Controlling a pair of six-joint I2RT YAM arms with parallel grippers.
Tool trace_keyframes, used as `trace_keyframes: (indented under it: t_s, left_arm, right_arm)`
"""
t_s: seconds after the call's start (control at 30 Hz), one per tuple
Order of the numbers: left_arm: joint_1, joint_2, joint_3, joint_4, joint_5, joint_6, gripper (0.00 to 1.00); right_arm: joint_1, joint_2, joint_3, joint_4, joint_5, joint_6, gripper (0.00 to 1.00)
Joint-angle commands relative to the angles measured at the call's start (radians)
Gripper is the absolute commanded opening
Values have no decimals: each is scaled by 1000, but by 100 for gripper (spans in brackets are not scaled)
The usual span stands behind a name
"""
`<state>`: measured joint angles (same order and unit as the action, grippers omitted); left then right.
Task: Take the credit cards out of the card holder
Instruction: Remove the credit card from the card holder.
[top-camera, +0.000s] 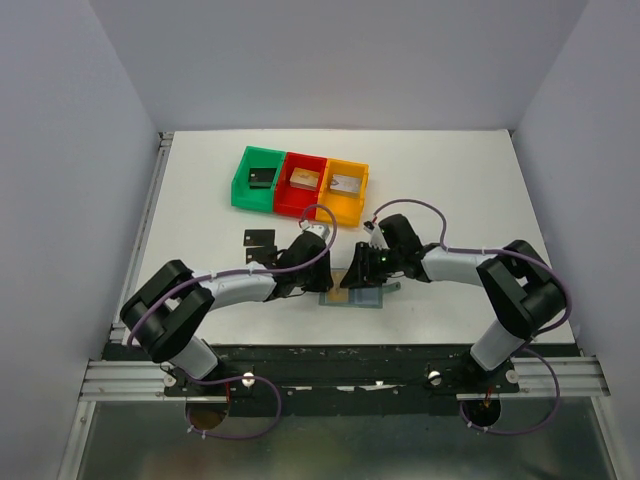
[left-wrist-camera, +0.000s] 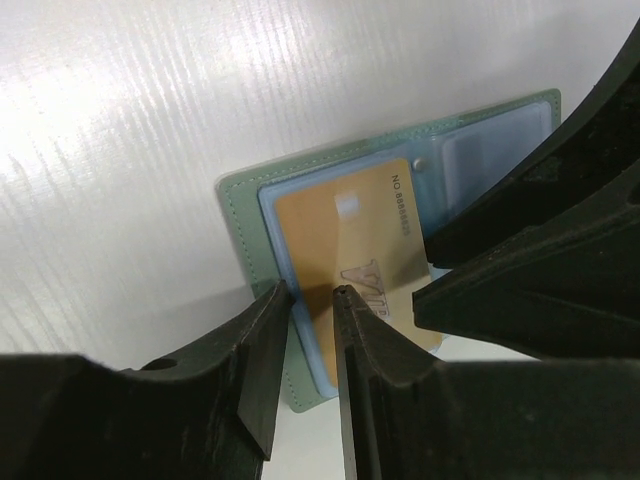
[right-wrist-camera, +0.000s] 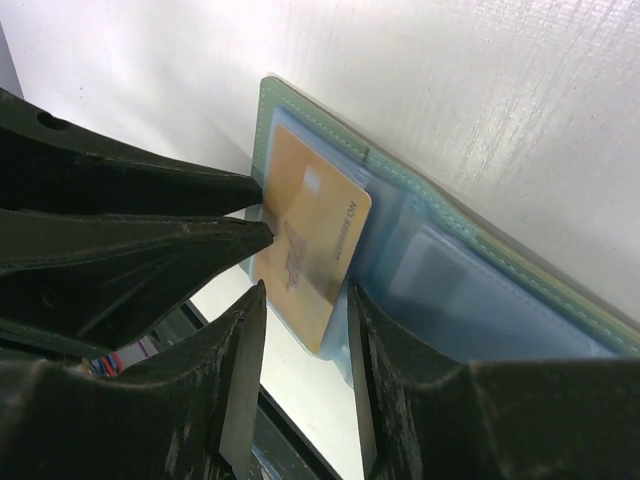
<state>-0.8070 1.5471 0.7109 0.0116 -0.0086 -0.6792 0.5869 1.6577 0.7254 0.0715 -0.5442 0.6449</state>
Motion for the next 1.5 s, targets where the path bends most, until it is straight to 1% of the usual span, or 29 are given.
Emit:
trace_keyframes:
  t_s: [0.0, 0.17, 0.53, 0.7, 0.97, 1.17, 1.47]
  left_arm:
    - [2, -44, -31, -48, -54, 1, 41]
    - [5, -39, -25, -50, -62, 6, 40]
    - [5, -16, -39, -44, -65, 4, 33]
    - [5, -9, -44, -42, -65, 4, 30]
    - [6, -2, -53, -36, -60, -2, 30]
    - [5, 2, -56, -35, -59, -3, 28]
    - [6, 13, -65, -16, -48, -13, 25]
  right_arm:
    - [7, 13, -23, 25, 6, 13, 45]
    - [7, 16, -34, 45, 7, 25, 45]
    - [-1, 28, -98, 178, -19, 108, 44]
    - [-21, 33, -139, 266, -40, 157, 44]
    - [-29, 54, -181, 408, -88, 206, 43]
    - [-29, 86, -202, 513, -118, 252, 42]
    - [-29, 106, -218, 591, -137, 279, 38]
